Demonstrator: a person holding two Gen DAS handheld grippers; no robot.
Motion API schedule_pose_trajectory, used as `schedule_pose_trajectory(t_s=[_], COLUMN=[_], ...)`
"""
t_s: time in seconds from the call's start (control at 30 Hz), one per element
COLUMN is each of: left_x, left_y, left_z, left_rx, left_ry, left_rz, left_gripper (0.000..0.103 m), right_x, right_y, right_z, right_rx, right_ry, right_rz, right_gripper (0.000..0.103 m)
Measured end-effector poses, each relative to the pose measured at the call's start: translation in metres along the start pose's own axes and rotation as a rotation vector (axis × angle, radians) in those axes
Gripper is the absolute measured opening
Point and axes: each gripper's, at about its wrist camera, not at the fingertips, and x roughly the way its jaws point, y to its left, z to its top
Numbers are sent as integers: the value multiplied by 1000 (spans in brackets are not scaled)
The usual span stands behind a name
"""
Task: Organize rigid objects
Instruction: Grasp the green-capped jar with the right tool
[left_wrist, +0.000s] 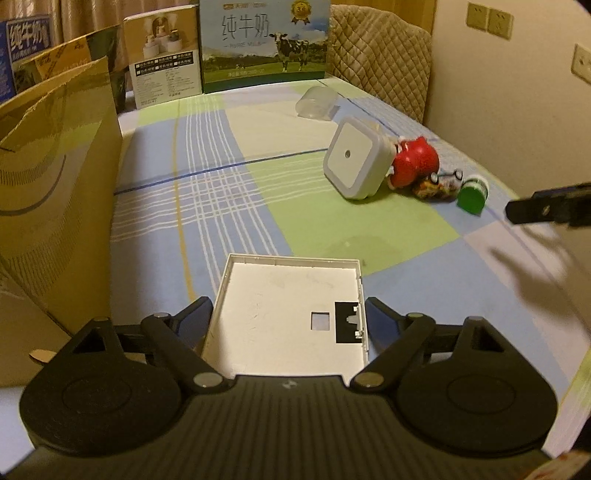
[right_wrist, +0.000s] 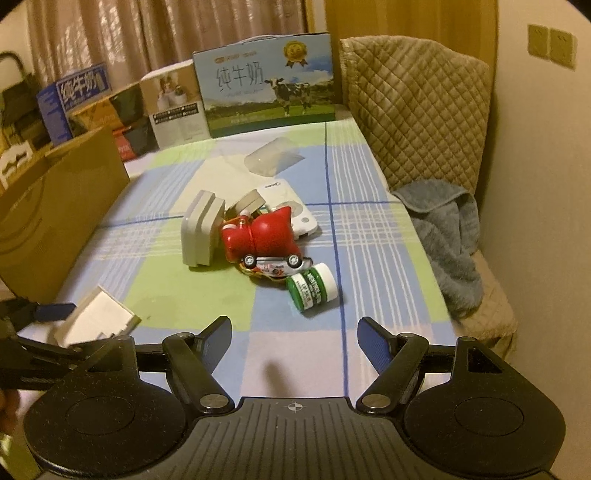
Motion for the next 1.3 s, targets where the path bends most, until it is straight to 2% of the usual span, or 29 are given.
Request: schedule_pose_trajectory(t_s=[0.4,0.6,0.77,0.93,1.13,1.3], left_x=[2,2,3,2,0,-2], left_y=[-11,-10,-9,-9,-8,-8], left_z=[15,16,16,16,14,14], left_rx=[-30,-45,-47,-46,-38,-33], left_ry=[-31,-24,-21,-18,-17,-12], left_rz=[-42,-47,-41,-38,-26,-13], left_gripper=[85,85,85,85,85,85], right_x=[55,69,73,64,38,28], right_y=[-6,-6,-4,3,19,27], right_z=[16,19,21,20,15,12], right_rx=[-197,-215,-224,-206,-119,-78], right_ry=[31,56,64,71,43,36], right_rz=[-15,-8,-23,-53,5,-3], right_gripper=[69,51,29,29,29,29])
